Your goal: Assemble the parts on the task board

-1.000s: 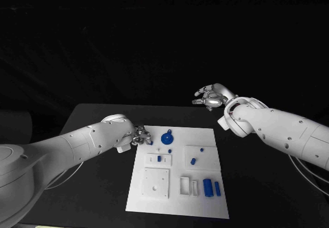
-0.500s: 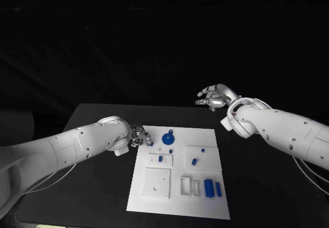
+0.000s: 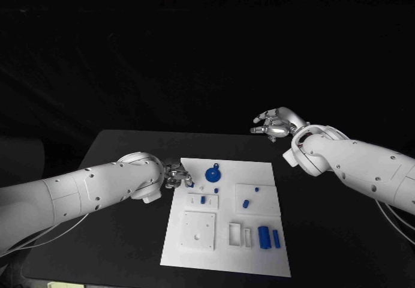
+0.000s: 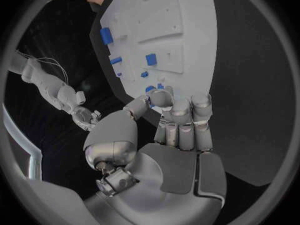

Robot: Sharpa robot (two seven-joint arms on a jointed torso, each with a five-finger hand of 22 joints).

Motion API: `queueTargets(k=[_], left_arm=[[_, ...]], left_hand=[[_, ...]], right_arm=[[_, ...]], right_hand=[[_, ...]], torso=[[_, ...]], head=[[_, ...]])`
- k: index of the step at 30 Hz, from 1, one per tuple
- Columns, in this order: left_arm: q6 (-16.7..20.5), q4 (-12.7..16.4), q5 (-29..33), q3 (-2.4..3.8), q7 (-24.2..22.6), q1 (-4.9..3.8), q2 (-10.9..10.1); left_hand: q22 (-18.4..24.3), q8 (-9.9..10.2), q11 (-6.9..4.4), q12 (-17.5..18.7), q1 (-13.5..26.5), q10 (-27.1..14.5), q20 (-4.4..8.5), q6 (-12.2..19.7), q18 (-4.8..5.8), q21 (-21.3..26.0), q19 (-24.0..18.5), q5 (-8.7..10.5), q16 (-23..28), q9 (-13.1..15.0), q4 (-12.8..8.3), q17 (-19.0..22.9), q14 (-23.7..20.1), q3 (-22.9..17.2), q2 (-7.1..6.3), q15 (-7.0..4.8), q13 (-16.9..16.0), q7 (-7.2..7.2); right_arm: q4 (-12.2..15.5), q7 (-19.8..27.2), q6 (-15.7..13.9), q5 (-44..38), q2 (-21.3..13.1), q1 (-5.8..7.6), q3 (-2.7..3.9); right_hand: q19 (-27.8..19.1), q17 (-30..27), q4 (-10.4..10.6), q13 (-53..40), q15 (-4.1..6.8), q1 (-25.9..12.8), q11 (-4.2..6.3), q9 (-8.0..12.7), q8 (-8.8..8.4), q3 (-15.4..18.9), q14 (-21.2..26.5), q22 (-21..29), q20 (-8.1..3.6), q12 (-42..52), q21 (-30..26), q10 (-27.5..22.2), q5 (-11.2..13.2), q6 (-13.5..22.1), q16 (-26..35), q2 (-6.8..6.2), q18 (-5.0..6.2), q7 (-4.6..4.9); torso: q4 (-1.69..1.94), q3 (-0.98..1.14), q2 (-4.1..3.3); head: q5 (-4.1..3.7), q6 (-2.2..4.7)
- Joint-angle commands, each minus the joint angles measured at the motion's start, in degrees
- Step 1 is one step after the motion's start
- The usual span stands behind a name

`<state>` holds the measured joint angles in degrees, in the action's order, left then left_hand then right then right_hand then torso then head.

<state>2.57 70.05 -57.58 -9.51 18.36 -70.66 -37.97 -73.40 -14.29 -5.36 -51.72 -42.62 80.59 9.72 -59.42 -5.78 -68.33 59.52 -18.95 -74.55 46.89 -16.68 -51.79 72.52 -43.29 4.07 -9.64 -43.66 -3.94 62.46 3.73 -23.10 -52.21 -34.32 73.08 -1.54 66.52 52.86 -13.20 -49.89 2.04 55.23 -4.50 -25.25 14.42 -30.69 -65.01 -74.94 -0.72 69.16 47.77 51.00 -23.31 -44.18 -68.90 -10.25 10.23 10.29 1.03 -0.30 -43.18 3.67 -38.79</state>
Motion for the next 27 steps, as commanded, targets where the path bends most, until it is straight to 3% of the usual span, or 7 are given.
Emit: queueTargets(k=[1, 16, 21, 27], left_arm=[[4.75, 1.72, -3.86, -0.63, 0.67, 0.09, -0.74], [8.09, 6.95, -6.68, -3.79, 2.22, 0.55, -3.0], [8.78, 7.25, -7.57, -4.22, 2.36, 0.9, -2.81], [9.1, 7.22, -7.64, -4.28, 2.44, 1.49, -2.54]], left_hand=[[0.1, -0.55, -0.52, -0.44, 0.01, 0.18, 5.06, -9.07, -1.66, -0.38, 0.57, -0.29, -0.46, 0.16, -0.02, -0.12, 1.11, -0.37, -0.39, -1.52, -0.04, 3.44], [-0.01, -1.06, -0.93, -1.16, 0.31, 0.54, 5.24, -10.05, -1.74, -0.76, 0.93, -1.39, -1.3, 0.14, -0.1, -0.41, 1.64, -0.53, -0.32, -1.72, -0.26, 3.86], [-0.09, -1.12, -0.98, -1.33, 0.44, 0.53, 5.27, -10.17, -1.75, -0.9, 0.95, -1.85, -1.47, 0.11, -0.15, -0.46, 1.7, -0.64, -0.22, -1.69, -0.31, 3.91], [-0.21, -1.21, -1.05, -1.63, 0.69, 0.56, 5.33, -10.32, -1.78, -1.11, 1.01, -2.44, -1.72, 0.07, -0.16, -0.52, 1.8, -0.75, -0.12, -1.7, -0.41, 3.97]], right_arm=[[0.3, 0.14, 0.48, -0.51, -0.17, -0.2, -0.01], [0.41, 0.13, 0.36, -1.1, -0.46, -0.48, -0.01], [0.48, 0.13, 0.36, -0.89, -0.46, -0.49, -0.01], [0.5, 0.12, 0.38, -0.94, -0.5, -0.49, -0.01]], right_hand=[[0.14, -0.1, -0.36, 0.12, 0.1, -0.08, 0.33, 0.06, -0.02, -0.03, -0.38, -1.03, -0.38, 0.33, 0.37, 0.11, -0.41, 0.06, -0.37, 0.25, 4.77, 0.39], [0.18, -0.15, -0.36, 0.34, 0.1, -0.1, 0.33, 0.08, 0.0, -0.07, -0.38, -1.02, -0.4, 0.47, 0.37, 0.08, -1.05, 0.05, -0.4, 0.24, 4.77, 0.39], [0.18, -0.16, -0.35, 0.39, 0.1, -0.11, 0.33, 0.08, 0.0, -0.07, -0.38, -1.02, -0.4, 0.49, 0.37, 0.07, -1.17, 0.05, -0.41, 0.23, 4.77, 0.39], [0.19, -0.17, -0.35, 0.43, 0.1, -0.11, 0.33, 0.08, 0.0, -0.07, -0.38, -1.02, -0.4, 0.52, 0.37, 0.06, -1.28, 0.04, -0.41, 0.22, 4.77, 0.39]], torso=[[0.01, -0.04, -0.04], [0.0, -0.03, 0.01], [-0.03, -0.05, -0.06], [-0.06, -0.04, -0.07]], head=[[0.1, -0.11], [0.49, -0.4], [0.44, -0.44], [0.39, -0.47]])
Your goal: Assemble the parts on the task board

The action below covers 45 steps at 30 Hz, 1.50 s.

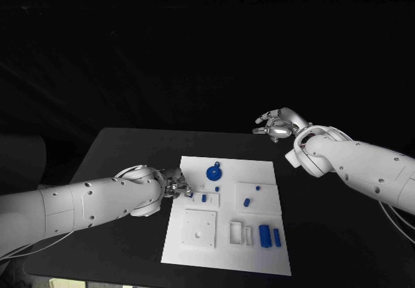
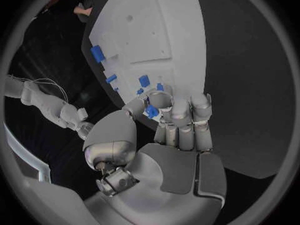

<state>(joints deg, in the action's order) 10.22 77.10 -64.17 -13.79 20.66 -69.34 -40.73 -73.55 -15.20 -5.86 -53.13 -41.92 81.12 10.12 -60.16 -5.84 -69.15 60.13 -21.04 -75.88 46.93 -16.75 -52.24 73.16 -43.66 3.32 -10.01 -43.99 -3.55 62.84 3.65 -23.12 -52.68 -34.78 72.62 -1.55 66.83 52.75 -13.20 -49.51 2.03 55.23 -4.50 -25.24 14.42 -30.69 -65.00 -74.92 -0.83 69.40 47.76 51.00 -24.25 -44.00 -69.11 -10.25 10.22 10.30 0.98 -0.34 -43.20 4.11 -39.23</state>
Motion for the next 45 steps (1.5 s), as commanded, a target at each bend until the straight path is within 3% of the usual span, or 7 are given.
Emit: queueTargets(k=[1, 13, 45], left_arm=[[1.48, 0.14, -1.08, 0.0, 0.14, 0.29, 0.29], [1.18, -0.35, -1.07, 0.0, 0.06, 0.87, 0.87], [-1.65, -1.01, -2.1, 0.0, 1.39, 1.04, 1.61]], left_hand=[[-0.07, -0.3, -0.55, -0.24, 0.03, 0.03, 4.93, -9.59, -1.72, -0.31, 0.4, -0.39, -0.41, 0.03, -0.09, -0.08, 1.17, -0.39, 0.64, -1.34, -0.09, 3.59], [-0.11, -0.35, -0.59, -0.4, 0.21, 0.04, 4.96, -9.67, -1.73, -0.4, 0.45, -0.55, -0.53, 0.02, -0.08, -0.09, 1.23, -0.43, 0.81, -1.37, -0.15, 3.63], [-0.19, -0.41, -0.62, -0.71, 0.46, 0.0, 5.03, -9.71, -1.78, -0.59, 0.53, -0.2, -0.7, -0.03, -0.08, -0.09, 1.27, -0.54, 0.8, -1.48, -0.25, 3.66]], right_arm=[[0.11, 0.2, 0.39, -0.47, -0.04, -0.04, 0.0], [0.15, 0.19, 0.42, -0.47, -0.05, -0.05, 0.0], [0.3, 0.08, 0.57, -0.51, 0.02, -0.08, 0.0]], right_hand=[[-0.12, -0.07, -0.35, 0.06, 0.11, -0.11, 0.33, 0.08, 0.0, -0.07, -0.39, -1.04, -0.29, 0.28, 0.39, 0.06, -0.34, -0.13, -0.2, 0.22, 4.78, 0.38], [-0.12, -0.07, -0.35, 0.08, 0.11, -0.11, 0.33, 0.08, 0.0, -0.07, -0.39, -1.04, -0.29, 0.3, 0.39, 0.06, -0.4, -0.13, -0.2, 0.22, 4.78, 0.38], [-0.09, -0.11, -0.32, 0.24, 0.12, -0.16, 0.33, 0.09, 0.02, -0.06, -0.4, -1.04, -0.29, 0.41, 0.39, 0.05, -0.58, -0.15, -0.23, 0.24, 4.78, 0.38]], torso=[[-0.01, 0.01, -0.04], [0.0, 0.03, -0.04], [-0.02, 0.04, -0.03]], head=[[-0.05, -0.04], [-0.21, -0.18], [-0.44, -0.39]])
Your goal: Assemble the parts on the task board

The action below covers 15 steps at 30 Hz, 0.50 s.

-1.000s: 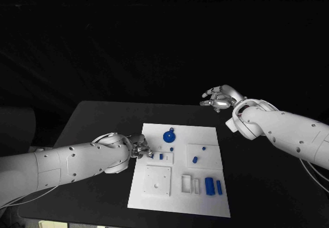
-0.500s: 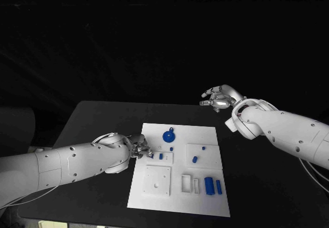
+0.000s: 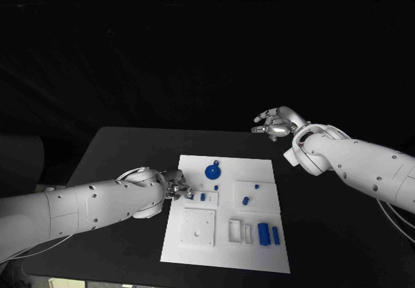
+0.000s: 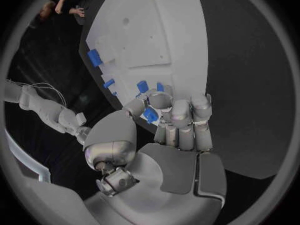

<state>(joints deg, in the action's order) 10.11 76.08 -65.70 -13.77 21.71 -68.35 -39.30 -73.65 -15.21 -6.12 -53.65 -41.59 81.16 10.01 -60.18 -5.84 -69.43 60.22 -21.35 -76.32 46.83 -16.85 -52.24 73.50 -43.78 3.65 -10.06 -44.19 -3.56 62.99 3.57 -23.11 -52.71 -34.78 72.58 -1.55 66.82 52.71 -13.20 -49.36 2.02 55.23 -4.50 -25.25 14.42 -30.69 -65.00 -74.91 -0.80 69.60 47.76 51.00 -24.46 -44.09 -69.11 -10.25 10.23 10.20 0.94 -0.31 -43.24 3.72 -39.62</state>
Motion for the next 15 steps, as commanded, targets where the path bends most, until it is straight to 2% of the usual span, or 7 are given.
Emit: queueTargets(k=[1, 15], left_arm=[[-1.64, 0.03, -0.57, -0.01, 0.32, 0.05, 0.2], [-1.61, -0.1, -0.93, -0.01, 0.38, 0.2, 0.36]], left_hand=[[-0.1, -0.41, -0.37, -0.22, 0.13, -0.04, 5.14, -9.69, -1.78, -0.32, 0.44, 0.12, -0.27, 0.07, 0.01, -0.09, 0.93, -0.43, 0.46, -1.43, -0.06, 3.67], [-0.13, -0.48, -0.41, -0.45, 0.13, -0.05, 5.19, -9.76, -1.83, -0.43, 0.51, 0.61, -0.44, 0.05, 0.05, -0.1, 0.97, -0.52, 0.36, -1.49, -0.12, 3.71]], right_arm=[[0.17, 0.15, 0.56, -0.49, 0.02, -0.03, 0.0], [0.2, 0.11, 0.61, -0.52, -0.01, -0.03, 0.0]], right_hand=[[-0.08, -0.07, -0.32, 0.09, 0.12, -0.16, 0.33, 0.1, 0.03, -0.05, -0.41, -1.05, -0.32, 0.21, 0.39, 0.04, -0.36, -0.07, -0.24, 0.24, 4.77, 0.47], [-0.07, -0.08, -0.3, 0.16, 0.12, -0.19, 0.33, 0.1, 0.03, -0.04, -0.41, -1.05, -0.33, 0.26, 0.39, 0.04, -0.42, -0.06, -0.25, 0.24, 4.77, 0.47]], torso=[[0.02, 0.01, 0.0], [0.01, 0.0, -0.01]], head=[[-0.04, -0.04], [-0.14, -0.09]])
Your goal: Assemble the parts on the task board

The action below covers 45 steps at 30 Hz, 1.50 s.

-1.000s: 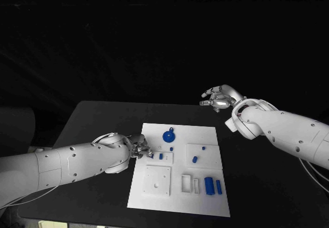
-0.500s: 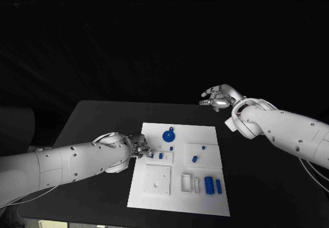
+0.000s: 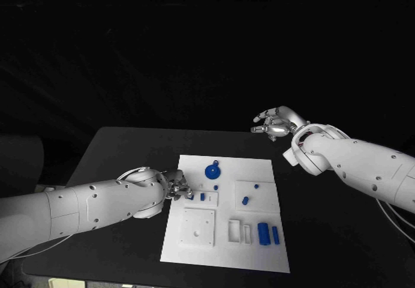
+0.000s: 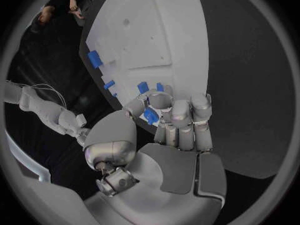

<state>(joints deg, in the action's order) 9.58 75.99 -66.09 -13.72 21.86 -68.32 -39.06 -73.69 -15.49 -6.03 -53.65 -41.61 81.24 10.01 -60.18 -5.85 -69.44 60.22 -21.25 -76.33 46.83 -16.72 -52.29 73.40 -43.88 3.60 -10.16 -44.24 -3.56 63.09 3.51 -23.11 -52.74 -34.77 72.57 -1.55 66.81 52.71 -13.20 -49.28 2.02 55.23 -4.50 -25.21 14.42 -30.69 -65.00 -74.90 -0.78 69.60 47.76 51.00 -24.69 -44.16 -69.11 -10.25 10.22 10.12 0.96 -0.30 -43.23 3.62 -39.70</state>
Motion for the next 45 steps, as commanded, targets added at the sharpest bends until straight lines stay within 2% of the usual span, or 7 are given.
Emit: queueTargets(k=[1, 10, 21, 27, 28, 45], left_arm=[[-1.13, 0.0, -0.54, -0.07, 0.23, 0.17, 0.12], [-1.0, -0.03, -0.73, -0.07, 0.23, 0.21, 0.34], [1.4, -0.01, -1.42, -0.07, 0.35, 0.25, 0.21], [1.08, 0.16, -0.8, -0.07, 0.27, 0.28, 0.14], [1.1, 0.28, -0.79, -0.07, 0.28, 0.3, 0.08], [0.39, 0.87, -0.78, -0.07, 0.38, 0.52, -0.13]], left_hand=[[-0.09, -0.2, -0.5, -0.49, 0.11, -0.15, 5.2, -9.76, -1.84, -0.44, 0.52, 0.67, -0.45, 0.04, -0.06, -0.04, 1.06, -0.45, 0.42, -1.4, -0.08, 3.71], [-0.08, -0.27, -0.5, -0.66, 0.11, -0.19, 5.22, -9.82, -1.85, -0.49, 0.57, 1.42, -0.55, 0.0, 0.0, -0.01, 1.06, -0.45, 0.32, -1.44, -0.09, 3.72], [-0.02, -0.35, -0.55, -0.82, 0.02, -0.24, 5.24, -9.9, -1.86, -0.49, 0.64, 2.06, -0.67, -0.06, 0.01, 0.04, 1.08, -0.54, 0.65, -1.48, -0.05, 3.77], [-0.14, -0.76, -0.76, -1.64, 1.39, -0.17, 5.18, -10.47, -1.78, -0.65, 0.42, 2.4, -1.43, -0.11, -0.06, -0.15, 1.16, -1.36, 1.53, -1.49, -0.24, 3.99], [-0.16, -1.26, -0.89, -1.81, 2.02, -0.28, 5.16, -11.04, -1.75, -0.69, 0.37, 2.34, -1.51, 0.04, -0.05, -0.13, 1.08, -1.62, 1.55, -1.48, -0.27, 4.14], [-0.24, -2.06, -1.1, -2.3, 3.14, -0.39, 5.21, -11.51, -1.79, -0.88, 0.37, 1.85, -1.84, 0.15, -0.03, -0.08, 1.05, -2.34, 1.53, -1.42, -0.35, 4.37]], right_arm=[[0.09, 0.16, 0.61, -0.49, -0.01, -0.03, 0.0], [0.14, 0.11, 0.64, -0.51, 0.01, -0.03, 0.0], [0.14, 0.07, 0.6, -0.54, -0.02, -0.03, 0.0], [0.18, 0.05, 0.61, -0.56, -0.03, -0.03, 0.0], [0.19, 0.03, 0.61, -0.56, -0.04, -0.03, 0.0], [0.29, -0.05, 0.68, -0.62, -0.18, -0.03, 0.0]], right_hand=[[-0.06, -0.09, -0.3, 0.09, 0.12, -0.2, 0.33, 0.06, 0.03, -0.04, -0.41, -1.06, -0.34, 0.26, 0.39, 0.04, -0.2, 0.0, -0.25, 0.24, 4.78, 0.56], [-0.05, -0.1, -0.29, 0.14, 0.13, -0.2, 0.33, 0.06, 0.04, -0.04, -0.41, -1.06, -0.34, 0.3, 0.39, 0.03, -0.23, 0.0, -0.25, 0.25, 4.78, 0.56], [-0.04, -0.11, -0.27, 0.19, 0.13, -0.22, 0.33, 0.06, 0.04, -0.04, -0.41, -1.06, -0.35, 0.33, 0.39, 0.02, -0.26, -0.01, -0.26, 0.25, 4.78, 0.56], [-0.04, -0.12, -0.25, 0.22, 0.13, -0.25, 0.33, 0.06, 0.05, -0.03, -0.41, -1.06, -0.34, 0.35, 0.39, 0.01, -0.28, -0.01, -0.27, 0.24, 4.78, 0.56], [-0.04, -0.12, -0.25, 0.23, 0.13, -0.25, 0.33, 0.06, 0.05, -0.03, -0.41, -1.06, -0.34, 0.35, 0.39, 0.01, -0.29, -0.02, -0.27, 0.24, 4.78, 0.56], [-0.04, -0.14, -0.23, 0.32, 0.13, -0.27, 0.34, 0.07, 0.06, -0.04, -0.41, -1.05, -0.35, 0.42, 0.39, 0.0, -0.34, -0.03, -0.28, 0.24, 4.78, 0.55]], torso=[[0.01, -0.02, -0.02], [0.02, -0.02, -0.01], [0.03, 0.01, -0.01], [0.02, 0.02, -0.01], [0.04, 0.02, -0.01], [0.01, 0.02, -0.01]], head=[[-0.05, -0.05], [-0.08, -0.02], [0.02, 0.05], [0.1, 0.06], [0.1, 0.05], [0.28, 0.02]])
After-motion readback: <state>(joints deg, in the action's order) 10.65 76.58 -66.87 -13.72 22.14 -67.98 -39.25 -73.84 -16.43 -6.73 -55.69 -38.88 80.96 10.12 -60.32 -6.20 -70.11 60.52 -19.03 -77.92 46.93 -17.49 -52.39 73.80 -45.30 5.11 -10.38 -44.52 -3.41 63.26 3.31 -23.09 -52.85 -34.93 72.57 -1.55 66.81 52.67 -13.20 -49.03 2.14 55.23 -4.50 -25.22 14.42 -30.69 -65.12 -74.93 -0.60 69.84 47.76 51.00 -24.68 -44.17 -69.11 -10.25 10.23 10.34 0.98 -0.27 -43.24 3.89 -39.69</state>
